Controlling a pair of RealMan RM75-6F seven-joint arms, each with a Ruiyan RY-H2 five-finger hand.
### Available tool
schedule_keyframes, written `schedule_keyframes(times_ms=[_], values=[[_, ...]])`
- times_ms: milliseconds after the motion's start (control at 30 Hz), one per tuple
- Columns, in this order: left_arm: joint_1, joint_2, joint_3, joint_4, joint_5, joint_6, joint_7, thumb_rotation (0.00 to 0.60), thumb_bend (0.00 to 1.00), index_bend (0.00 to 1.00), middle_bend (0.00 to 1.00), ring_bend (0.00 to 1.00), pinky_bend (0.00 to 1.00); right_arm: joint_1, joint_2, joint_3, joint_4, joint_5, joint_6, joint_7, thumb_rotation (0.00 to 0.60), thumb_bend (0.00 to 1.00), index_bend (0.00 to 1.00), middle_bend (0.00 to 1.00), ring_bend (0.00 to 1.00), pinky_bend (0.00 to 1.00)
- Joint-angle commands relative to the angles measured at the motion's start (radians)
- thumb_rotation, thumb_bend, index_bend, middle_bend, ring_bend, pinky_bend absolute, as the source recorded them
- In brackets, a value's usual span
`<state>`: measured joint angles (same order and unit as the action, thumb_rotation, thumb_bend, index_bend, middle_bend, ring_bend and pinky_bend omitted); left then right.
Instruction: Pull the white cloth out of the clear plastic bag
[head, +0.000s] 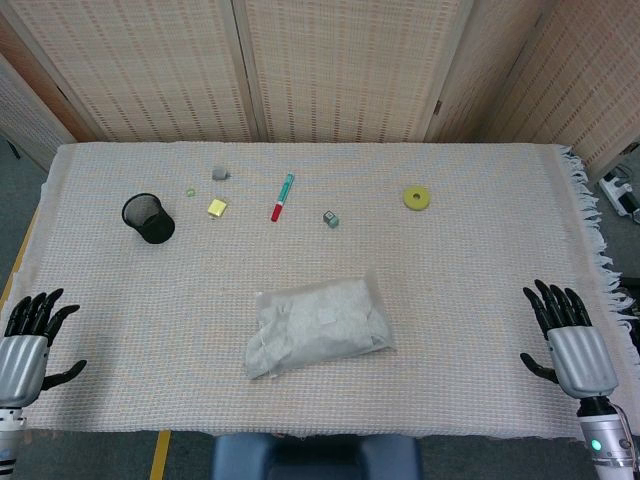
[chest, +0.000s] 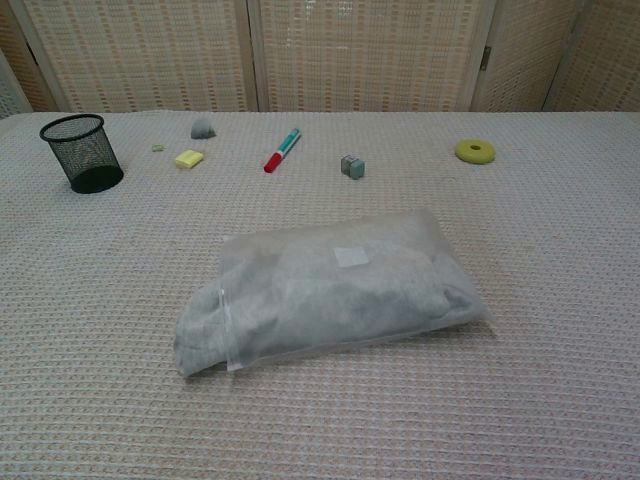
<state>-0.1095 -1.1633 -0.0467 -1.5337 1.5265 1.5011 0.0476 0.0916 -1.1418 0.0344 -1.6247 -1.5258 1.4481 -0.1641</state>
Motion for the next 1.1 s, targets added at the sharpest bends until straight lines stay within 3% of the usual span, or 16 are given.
schedule_keyframes(times_ms=[33,233,400,667,900,1100], values=[[-0.002,0.003,0.01,-0.004,0.013,-0.005,-0.018,0.6,0.17,0.24,0.1,0.0,0.07,0.001,-0.001,-0.001,0.0,0.0,-0.002,-0.002,0.6,0.13,0.0,0.0,0.0,0.0],[-0.018,-0.007,0.049,0.006,0.086,-0.023,-0.085,0.6,0.17,0.26,0.1,0.0,0.07,0.005,-0.012,-0.003,0.001,0.0,-0.01,-0.02,0.6,0.13,0.0,0.0,0.0,0.0],[-0.034,-0.073,0.084,0.073,0.179,-0.01,-0.133,0.6,0.17,0.32,0.09,0.0,0.06,0.005,-0.018,-0.006,0.001,-0.006,-0.007,-0.029,0.6,0.13,0.0,0.0,0.0,0.0],[-0.05,-0.253,0.137,0.226,0.288,0.026,-0.254,0.6,0.22,0.41,0.07,0.0,0.04,-0.004,-0.027,-0.021,0.011,-0.072,0.04,0.005,0.6,0.12,0.0,0.0,0.0,0.0],[-0.088,-0.405,0.137,0.333,0.307,-0.011,-0.241,0.6,0.3,0.46,0.06,0.0,0.03,0.002,-0.019,-0.027,0.008,-0.071,0.019,0.01,0.6,0.12,0.0,0.0,0.0,0.0],[-0.092,-0.56,0.135,0.469,0.324,0.039,-0.278,0.6,0.3,0.46,0.05,0.0,0.03,0.009,-0.01,-0.024,-0.001,-0.053,-0.004,0.012,0.6,0.13,0.0,0.0,0.0,0.0]])
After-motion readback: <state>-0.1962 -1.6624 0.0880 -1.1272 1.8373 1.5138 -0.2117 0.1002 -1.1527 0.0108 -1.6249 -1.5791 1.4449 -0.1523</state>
